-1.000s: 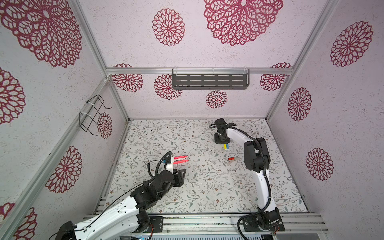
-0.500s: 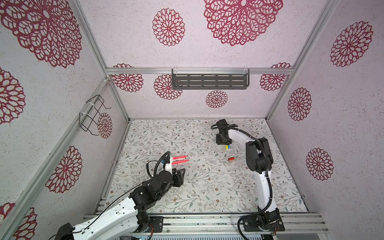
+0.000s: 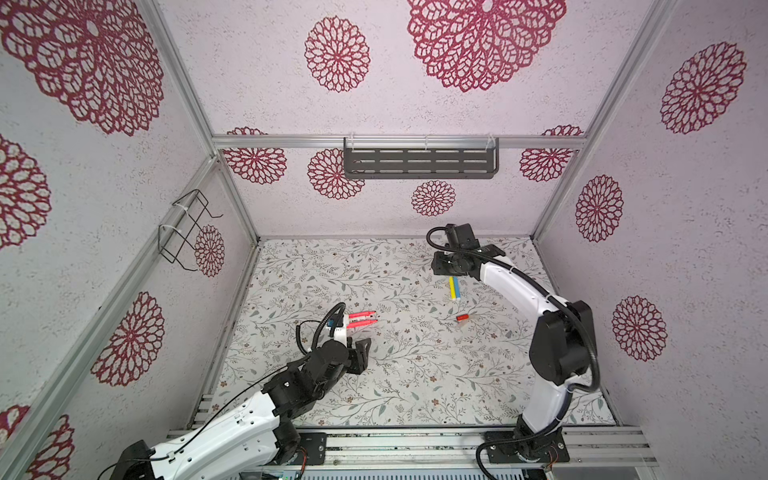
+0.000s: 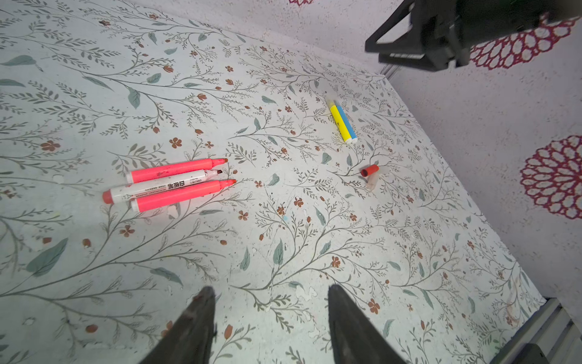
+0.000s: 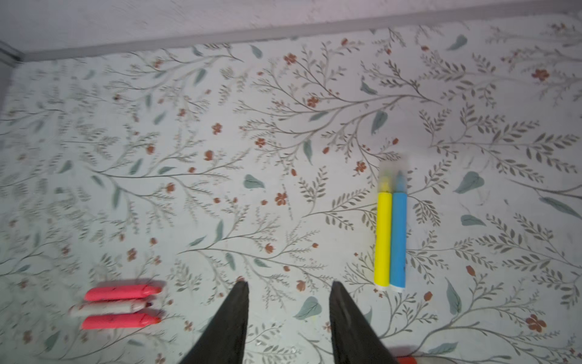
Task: Insert the pens into the pen caps
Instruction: 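Open the right gripper and lift away while the left gripper moves toward the pink markers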
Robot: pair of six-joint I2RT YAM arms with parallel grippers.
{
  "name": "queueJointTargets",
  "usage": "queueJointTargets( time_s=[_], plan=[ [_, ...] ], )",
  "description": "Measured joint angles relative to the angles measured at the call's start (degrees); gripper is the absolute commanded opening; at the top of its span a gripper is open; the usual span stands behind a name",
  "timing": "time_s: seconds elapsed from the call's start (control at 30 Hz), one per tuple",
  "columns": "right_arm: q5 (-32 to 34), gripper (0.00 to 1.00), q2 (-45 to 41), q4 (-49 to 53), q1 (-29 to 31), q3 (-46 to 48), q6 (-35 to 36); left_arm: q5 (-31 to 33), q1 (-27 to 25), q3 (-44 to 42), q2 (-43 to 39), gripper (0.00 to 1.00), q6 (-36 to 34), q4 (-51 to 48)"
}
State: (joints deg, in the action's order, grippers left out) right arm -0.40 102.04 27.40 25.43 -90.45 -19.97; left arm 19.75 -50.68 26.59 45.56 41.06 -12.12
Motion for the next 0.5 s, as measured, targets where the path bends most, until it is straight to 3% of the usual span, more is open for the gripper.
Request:
queueJointTargets(
  time_s=[0.27,0.5],
  plan=[
    [-10.0,0.51,-15.9,-8.9,3.0,16.2,1.3,-6.8,8.5,5.0,10.7,0.6,-2.0,-1.6],
    [-16.9,0.67,-30.1,-15.5,6.7,33.5,3.2,-12.2,15.6,8.8,20.2,0.59,-5.5,-2.0]
  ],
)
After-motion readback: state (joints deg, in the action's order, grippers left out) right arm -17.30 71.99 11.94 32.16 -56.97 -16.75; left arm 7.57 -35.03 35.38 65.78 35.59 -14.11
